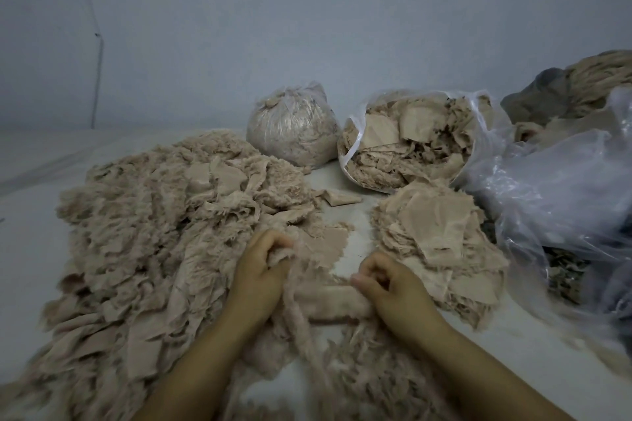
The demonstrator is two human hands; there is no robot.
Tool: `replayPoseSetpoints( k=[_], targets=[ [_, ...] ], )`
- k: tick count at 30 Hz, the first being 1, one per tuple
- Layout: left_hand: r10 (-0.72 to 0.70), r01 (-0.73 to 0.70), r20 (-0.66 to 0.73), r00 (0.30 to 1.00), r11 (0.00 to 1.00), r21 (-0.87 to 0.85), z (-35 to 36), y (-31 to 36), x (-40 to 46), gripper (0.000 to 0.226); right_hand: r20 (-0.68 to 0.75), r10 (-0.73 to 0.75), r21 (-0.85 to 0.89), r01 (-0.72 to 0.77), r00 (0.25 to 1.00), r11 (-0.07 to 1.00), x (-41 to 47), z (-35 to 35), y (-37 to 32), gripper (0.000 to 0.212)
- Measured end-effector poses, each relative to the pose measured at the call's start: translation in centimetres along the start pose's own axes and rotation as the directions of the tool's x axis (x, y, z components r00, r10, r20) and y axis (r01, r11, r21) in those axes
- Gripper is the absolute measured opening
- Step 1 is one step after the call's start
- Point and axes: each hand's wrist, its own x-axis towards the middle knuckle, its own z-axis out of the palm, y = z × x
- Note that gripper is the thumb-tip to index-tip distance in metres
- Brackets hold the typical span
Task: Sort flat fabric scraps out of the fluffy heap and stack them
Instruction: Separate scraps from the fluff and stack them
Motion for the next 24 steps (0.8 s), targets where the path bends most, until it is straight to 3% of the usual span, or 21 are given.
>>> replayPoseSetpoints(
  k=[2, 5, 7, 9, 12, 16, 20, 22, 24],
  targets=[
    [0.018, -0.027, 0.087, 0.996, 0.995, 0.099, -0.2, 0.1, -0.1, 0.027, -0.07, 0.076, 0.123, -0.067, 0.995, 0.99, 0.1, -0.4, 0.2, 0.019],
    [0.059, -0.078, 0.149, 0.987, 0.989, 0.124, 0.4, 0.5, -0.4, 0.043, 0.03, 0.151, 0.215, -0.154, 0.988, 0.964, 0.1, -0.3, 0.2, 0.016],
    [0.083, -0.092, 0.095, 0.992, 0.992, 0.091, 0.9, 0.9, -0.5, 0.049, 0.141, 0.152, 0.03, -0.157, 0.978, 0.987, -0.2, 0.6, 0.2, 0.018],
    [0.082, -0.085, 0.045, 0.996, 0.994, 0.065, 1.1, 1.0, -0.6, 0.048, 0.24, 0.077, -0.195, -0.029, 0.968, 0.98, -0.4, 1.6, 0.3, 0.018],
    [0.072, -0.074, 0.042, 0.997, 0.995, 0.061, 1.1, 0.7, -0.5, 0.046, 0.337, -0.014, -0.278, 0.114, 0.941, 0.954, -0.7, 2.2, 0.1, 0.012],
    [0.072, -0.079, 0.084, 0.994, 0.993, 0.093, 1.2, 0.6, -0.4, 0.043, 0.166, 0.021, -0.167, 0.007, 0.986, 0.986, -0.4, 1.3, 0.1, 0.024],
    [0.082, -0.088, 0.055, 0.995, 0.989, 0.119, 1.5, 0.4, -0.4, 0.048, 0.318, 0.019, -0.212, 0.052, 0.948, 0.976, -1.1, 1.8, -0.3, 0.028],
    [0.121, -0.143, 0.129, 0.984, 0.974, 0.175, 1.4, -0.1, -0.4, 0.041, 0.267, -0.059, -0.236, 0.125, 0.962, 0.964, -1.0, 1.8, -0.3, 0.03],
    [0.137, -0.214, 0.272, 0.952, 0.937, 0.278, 1.1, -1.0, -0.4, 0.028, 0.119, -0.112, -0.198, 0.134, 0.987, 0.971, -0.5, 1.1, -0.4, 0.029]
  ],
)
